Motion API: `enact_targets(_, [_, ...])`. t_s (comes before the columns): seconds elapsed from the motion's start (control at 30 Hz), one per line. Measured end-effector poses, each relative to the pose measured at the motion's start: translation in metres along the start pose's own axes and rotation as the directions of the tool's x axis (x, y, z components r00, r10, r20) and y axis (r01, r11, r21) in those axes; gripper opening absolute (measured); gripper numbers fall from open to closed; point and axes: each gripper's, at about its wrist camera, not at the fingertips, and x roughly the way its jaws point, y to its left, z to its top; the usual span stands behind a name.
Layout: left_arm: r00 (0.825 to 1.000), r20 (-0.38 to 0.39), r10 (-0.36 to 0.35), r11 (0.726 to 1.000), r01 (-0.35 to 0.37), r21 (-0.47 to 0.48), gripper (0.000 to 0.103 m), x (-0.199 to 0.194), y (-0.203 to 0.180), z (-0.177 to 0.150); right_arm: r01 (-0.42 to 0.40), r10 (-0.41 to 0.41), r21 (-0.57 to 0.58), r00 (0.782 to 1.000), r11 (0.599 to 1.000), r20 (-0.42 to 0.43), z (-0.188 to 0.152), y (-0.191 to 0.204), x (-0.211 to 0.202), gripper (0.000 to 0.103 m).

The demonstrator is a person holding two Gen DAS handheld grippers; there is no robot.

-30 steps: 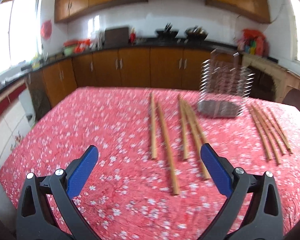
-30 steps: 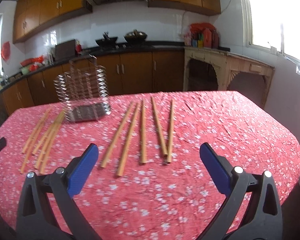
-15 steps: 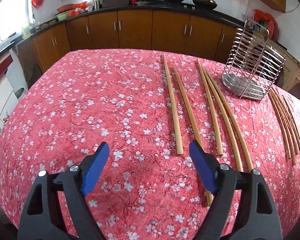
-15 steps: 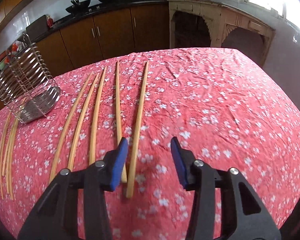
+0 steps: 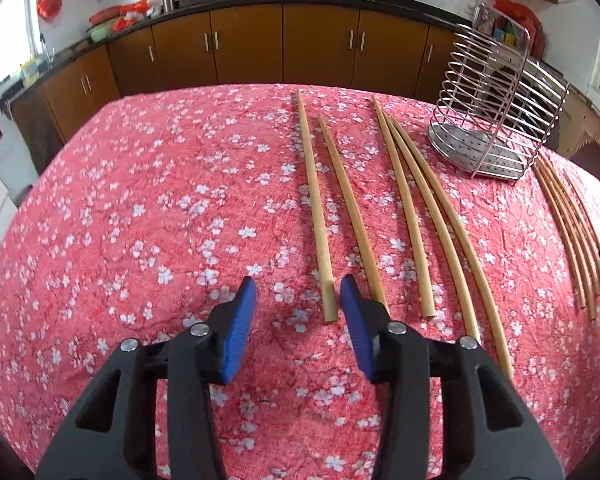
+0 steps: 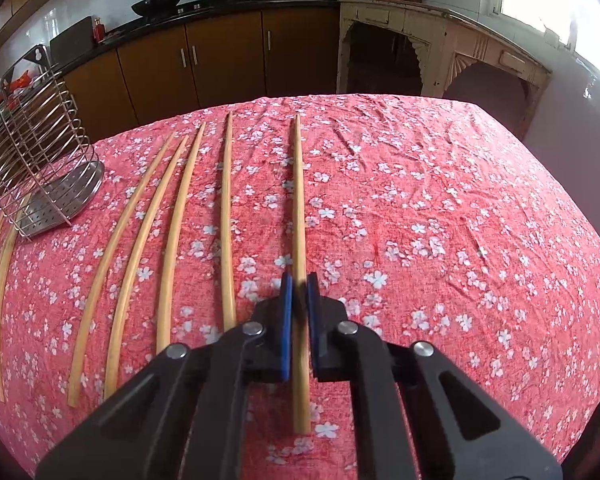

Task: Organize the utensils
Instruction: 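Close the right tool on a wooden chopstick while the left tool grasps another chopstick, then lift both held chopsticks and carry them over the wire holder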

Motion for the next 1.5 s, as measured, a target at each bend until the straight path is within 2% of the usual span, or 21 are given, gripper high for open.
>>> enact_targets(0.33, [1.000, 0.010, 0.018, 0.999, -0.018, 0.040, 0.024, 0.003, -0.022, 0.002, -0.013, 0.013, 0.004, 1.000, 1.000, 0.005, -0.016, 0.001, -0.019, 0.011])
enact_targets(0.5, [1.000, 0.022, 0.011, 0.999, -0.012, 0.046, 0.008, 0.003, -0.021, 0.002, -0.003, 0.003, -0.004, 1.000, 1.000, 0.013, -0.022, 0.002, -0.024, 0.009])
enact_targets(0.87, [0.999, 0.024, -0.021, 1.000, 0.021, 0.021, 0.007, 0.002, -0.013, 0.003, -0.029, 0.029, -0.014, 0.999, 0.999, 0.035, -0.021, 0.000, -0.034, 0.008])
enact_targets(1.0, [0.996, 0.088, -0.032, 0.999, 0.031, 0.018, 0.007, -0.023, -0.002, 0.004, -0.024, 0.027, -0.032, 0.994, 0.999, 0.107, -0.022, -0.001, -0.063, 0.008])
enact_targets(1.17, [0.981, 0.189, -0.040, 0.999, 0.037, 0.017, 0.007, -0.058, 0.008, 0.009, -0.032, 0.037, -0.032, 0.979, 0.999, 0.200, -0.017, -0.008, -0.098, 0.008])
enact_targets(1.37, [0.963, 0.264, -0.049, 0.999, 0.051, 0.000, 0.007, -0.084, 0.015, 0.016, -0.047, 0.053, -0.031, 0.964, 0.998, 0.260, -0.008, -0.010, -0.126, 0.008])
enact_targets(1.5, [0.939, 0.338, -0.064, 0.997, 0.076, -0.021, 0.007, -0.105, 0.019, 0.023, -0.056, 0.060, -0.022, 0.939, 0.998, 0.338, -0.001, -0.012, -0.145, 0.008])
